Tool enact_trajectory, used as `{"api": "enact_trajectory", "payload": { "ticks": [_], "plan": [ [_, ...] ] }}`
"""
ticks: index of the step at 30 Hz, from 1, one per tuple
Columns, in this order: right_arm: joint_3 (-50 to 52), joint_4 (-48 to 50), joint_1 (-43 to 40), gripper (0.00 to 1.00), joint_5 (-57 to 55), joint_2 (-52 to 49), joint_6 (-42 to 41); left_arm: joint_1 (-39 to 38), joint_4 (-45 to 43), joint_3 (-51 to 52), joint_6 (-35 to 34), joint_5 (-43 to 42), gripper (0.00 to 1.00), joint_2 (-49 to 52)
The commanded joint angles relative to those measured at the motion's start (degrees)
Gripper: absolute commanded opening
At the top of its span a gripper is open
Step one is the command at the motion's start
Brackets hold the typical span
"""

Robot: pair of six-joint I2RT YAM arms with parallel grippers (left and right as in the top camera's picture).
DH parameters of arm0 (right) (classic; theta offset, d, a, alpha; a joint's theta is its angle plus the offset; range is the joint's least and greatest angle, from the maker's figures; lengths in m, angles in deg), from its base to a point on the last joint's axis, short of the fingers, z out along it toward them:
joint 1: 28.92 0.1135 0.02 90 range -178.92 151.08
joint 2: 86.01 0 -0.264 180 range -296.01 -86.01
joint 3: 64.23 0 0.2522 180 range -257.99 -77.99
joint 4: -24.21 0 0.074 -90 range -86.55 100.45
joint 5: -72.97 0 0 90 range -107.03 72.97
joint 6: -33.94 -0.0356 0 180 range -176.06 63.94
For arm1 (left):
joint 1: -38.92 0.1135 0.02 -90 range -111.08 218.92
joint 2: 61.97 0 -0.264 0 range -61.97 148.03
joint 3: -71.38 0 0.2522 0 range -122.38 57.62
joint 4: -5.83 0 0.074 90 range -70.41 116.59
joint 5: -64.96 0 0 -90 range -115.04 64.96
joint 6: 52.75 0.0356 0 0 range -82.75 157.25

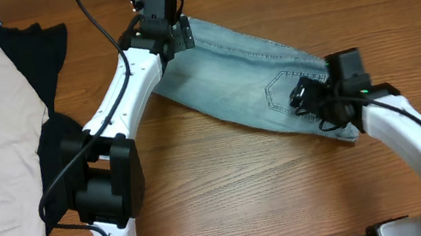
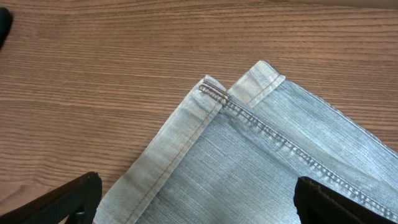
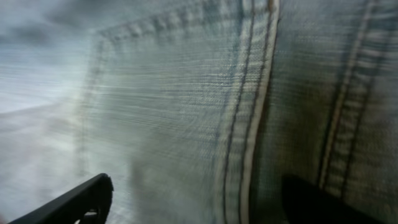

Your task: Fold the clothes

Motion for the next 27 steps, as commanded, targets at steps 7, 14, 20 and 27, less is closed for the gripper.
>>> {"api": "enact_trajectory", "payload": {
  "ticks": [7, 14, 20, 27],
  "plan": [
    [-1.1, -9.0, -0.2, 0.91, -1.1, -3.6, -5.2, 1.1, 0.6, -0.5, 6.7, -1.1, 1.0, -1.3],
    [-2.3, -15.1, -6.7, 1.0, -4.7, -3.5, -2.0, 1.1, 1.0, -0.5, 9.1, -3.5, 1.0, -1.2],
    [-13.2, -21.7, -11.0, 1.0, 2.7, -3.0, 1.6, 1.1, 0.7, -0.5, 12.8, -7.8, 1.0, 0.2],
    [-28.9, -33.7, -11.0, 1.0, 2.9, -3.0, 3.1, 1.0, -0.4, -0.5, 19.8, -15.9, 0.94, 5.2]
  ]
}}
